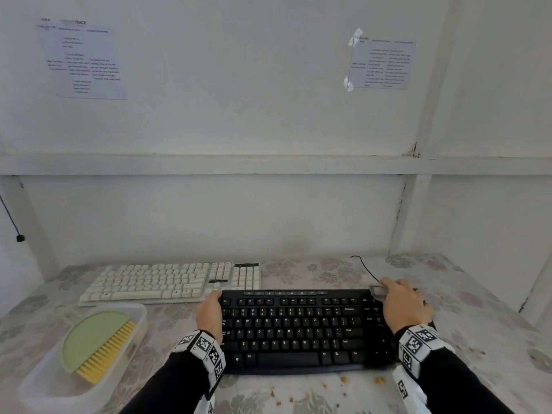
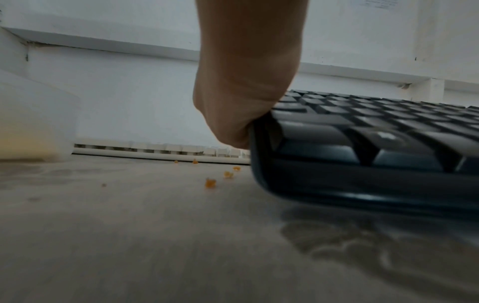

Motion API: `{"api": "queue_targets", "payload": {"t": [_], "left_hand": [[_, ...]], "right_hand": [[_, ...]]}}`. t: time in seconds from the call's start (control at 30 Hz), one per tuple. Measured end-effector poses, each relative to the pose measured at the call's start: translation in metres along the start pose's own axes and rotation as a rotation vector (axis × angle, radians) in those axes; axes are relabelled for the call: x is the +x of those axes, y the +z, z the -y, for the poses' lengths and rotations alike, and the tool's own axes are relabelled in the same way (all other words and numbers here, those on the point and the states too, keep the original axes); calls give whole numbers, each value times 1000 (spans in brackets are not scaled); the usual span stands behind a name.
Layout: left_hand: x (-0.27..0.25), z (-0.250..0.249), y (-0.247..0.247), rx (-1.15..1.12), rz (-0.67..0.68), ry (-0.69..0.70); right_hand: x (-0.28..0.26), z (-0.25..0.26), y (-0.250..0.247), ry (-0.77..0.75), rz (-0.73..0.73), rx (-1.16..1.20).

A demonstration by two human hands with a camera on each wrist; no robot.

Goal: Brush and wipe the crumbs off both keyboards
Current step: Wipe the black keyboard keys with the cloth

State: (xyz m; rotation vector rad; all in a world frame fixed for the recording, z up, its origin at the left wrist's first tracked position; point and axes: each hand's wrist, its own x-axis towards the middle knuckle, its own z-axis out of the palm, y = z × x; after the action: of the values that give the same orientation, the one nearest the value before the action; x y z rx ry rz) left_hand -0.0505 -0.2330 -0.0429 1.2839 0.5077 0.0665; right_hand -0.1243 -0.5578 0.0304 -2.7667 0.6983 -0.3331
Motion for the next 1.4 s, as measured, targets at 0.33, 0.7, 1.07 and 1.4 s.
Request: {"api": "queue_targets", "payload": {"t": [0.33,0.7,1.07,1.4], "left_hand": [[2,1,1,-11,14,-25],[6,3,-1,10,7,17],[8,5,-2,-88,61,-42],[7,5,0,-8,10,-16]], "right_hand": [[-46,154,33,-787,59,286],[-67,191,57,-867,127,-28],[-44,127,45,-617,98,-23],[-4,18,19,-324,-13,-11]]}}
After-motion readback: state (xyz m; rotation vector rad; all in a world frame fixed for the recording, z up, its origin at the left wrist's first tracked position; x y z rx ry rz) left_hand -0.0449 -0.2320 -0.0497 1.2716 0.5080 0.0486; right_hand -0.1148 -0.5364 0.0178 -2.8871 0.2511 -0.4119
